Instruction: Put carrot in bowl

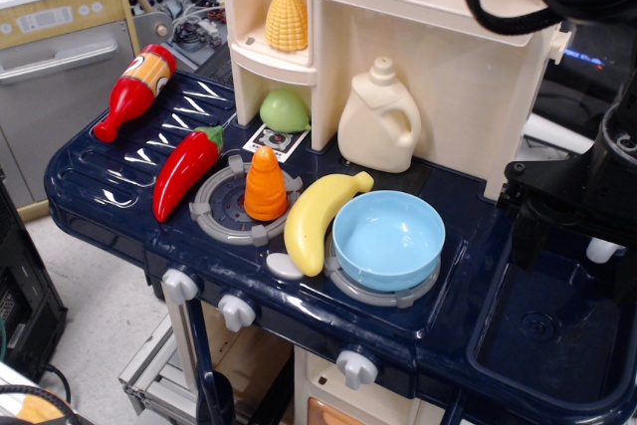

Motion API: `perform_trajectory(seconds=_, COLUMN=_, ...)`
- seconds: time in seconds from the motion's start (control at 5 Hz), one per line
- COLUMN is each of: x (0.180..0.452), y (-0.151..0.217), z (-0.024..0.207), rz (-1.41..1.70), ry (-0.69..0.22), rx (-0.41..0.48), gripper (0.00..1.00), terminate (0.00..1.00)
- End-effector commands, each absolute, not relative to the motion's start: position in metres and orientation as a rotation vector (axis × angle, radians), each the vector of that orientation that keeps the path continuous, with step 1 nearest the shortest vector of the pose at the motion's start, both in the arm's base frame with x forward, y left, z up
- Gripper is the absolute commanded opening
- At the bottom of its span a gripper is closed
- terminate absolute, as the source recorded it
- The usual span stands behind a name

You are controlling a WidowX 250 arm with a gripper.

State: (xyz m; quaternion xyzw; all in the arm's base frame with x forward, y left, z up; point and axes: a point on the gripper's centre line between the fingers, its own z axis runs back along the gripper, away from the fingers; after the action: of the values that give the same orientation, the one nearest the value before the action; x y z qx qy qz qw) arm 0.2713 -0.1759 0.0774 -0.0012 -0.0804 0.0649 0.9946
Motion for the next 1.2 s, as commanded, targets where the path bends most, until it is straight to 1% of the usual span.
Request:
perform_trajectory(seconds=0.0, x=0.271, y=-0.176, z=0.077, rz=0.130, ry=-0.161, rx=-0.003, gripper=1.00, terminate=0.00)
perform_trajectory(seconds=0.2, x=0.265, y=-0.149, z=0.106, rz=0.080, ry=-0.114, rx=0.076, gripper=1.00, terminate=0.00)
perform_trajectory(seconds=0.4, x=0.254, y=-0.112, z=0.133, rz=0.032, ry=-0.085, rx=0.183, gripper=1.00, terminate=0.00)
perform_trajectory(seconds=0.6, x=0.250, y=-0.071, z=0.151, rz=0.017, ry=-0.080, rx=0.258, gripper=1.00, terminate=0.00)
perform_trajectory(seconds=0.8, x=0.251, y=-0.030, z=0.153, rz=0.017, ry=-0.131, rx=0.297, gripper=1.00, terminate=0.00)
perform_trajectory(seconds=1.0, x=0.252, y=0.001, z=0.144, rz=-0.006, ry=-0.172, rx=0.257, gripper=1.00, terminate=0.00)
